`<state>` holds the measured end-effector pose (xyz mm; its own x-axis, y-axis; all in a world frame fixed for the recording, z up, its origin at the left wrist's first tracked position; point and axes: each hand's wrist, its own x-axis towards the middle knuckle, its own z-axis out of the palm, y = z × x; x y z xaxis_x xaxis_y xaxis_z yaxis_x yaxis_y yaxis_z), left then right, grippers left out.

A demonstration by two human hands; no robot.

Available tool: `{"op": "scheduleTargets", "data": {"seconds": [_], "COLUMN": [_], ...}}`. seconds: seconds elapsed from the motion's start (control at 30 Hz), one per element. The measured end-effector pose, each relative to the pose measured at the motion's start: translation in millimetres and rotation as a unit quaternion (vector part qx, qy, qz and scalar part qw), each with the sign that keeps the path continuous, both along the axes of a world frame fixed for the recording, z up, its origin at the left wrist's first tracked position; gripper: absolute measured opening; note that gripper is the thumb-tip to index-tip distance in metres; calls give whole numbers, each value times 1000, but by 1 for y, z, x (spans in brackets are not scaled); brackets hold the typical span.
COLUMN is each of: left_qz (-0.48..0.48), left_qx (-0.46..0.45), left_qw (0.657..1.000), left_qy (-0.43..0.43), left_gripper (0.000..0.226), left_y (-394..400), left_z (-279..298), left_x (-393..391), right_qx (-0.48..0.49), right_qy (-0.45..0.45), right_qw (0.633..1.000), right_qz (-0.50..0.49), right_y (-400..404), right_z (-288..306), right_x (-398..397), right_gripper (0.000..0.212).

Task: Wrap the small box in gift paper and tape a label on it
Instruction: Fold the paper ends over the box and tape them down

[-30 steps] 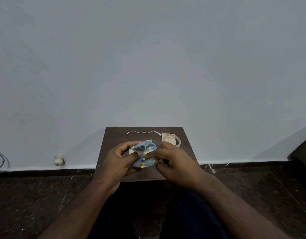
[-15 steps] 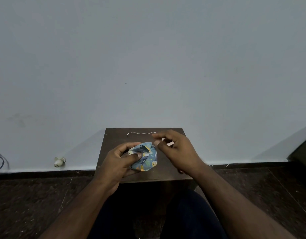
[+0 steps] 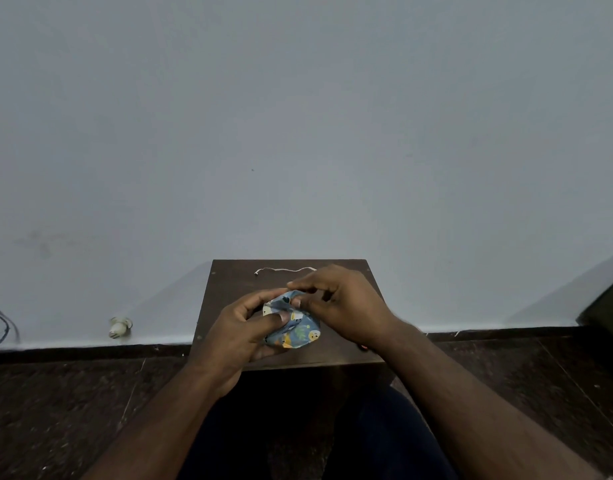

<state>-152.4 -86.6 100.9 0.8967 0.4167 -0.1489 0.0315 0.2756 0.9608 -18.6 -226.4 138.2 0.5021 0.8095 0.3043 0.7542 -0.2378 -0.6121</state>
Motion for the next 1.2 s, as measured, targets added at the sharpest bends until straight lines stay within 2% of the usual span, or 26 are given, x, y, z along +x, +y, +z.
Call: {"op": "scheduleTargets", "data": {"seconds": [0.1,0.23,0.4,0.67,0.9,1.03,1.2], "left_qz": [-4,-5,17,14,17,13,11], "left_qx": [2,14,21,21,15,15,17], "left_qw": [1000,1000,1000,1000,1000,1000,1000], "left_qy": [-5,-6,-3,5,3,6,11], "left_gripper": [30,30,29,29,29,29,28], "left_y": [-1,-1,2,0,-1,-2,-1], "left_z": [1,1,0,0,1,1,0], "left_x": [0,-1,0,0,-2,-1,-1], "right_qx": [31,45,42,50,17,12,20], "right_qy": [4,30,66,61,69,24,-23], "right_qw": [999,998,997,997,997,999,999], "right_qz": [-14,-14,11,-26,12,35,19], "right_y": [2,4,0,3,2,3,5], "right_z": [-3,-6,-4,-2,-1,4,5], "right_x": [0,-1,2,-5,1,-2,-3], "right_gripper": [12,8,20,15,29,20,18]}}
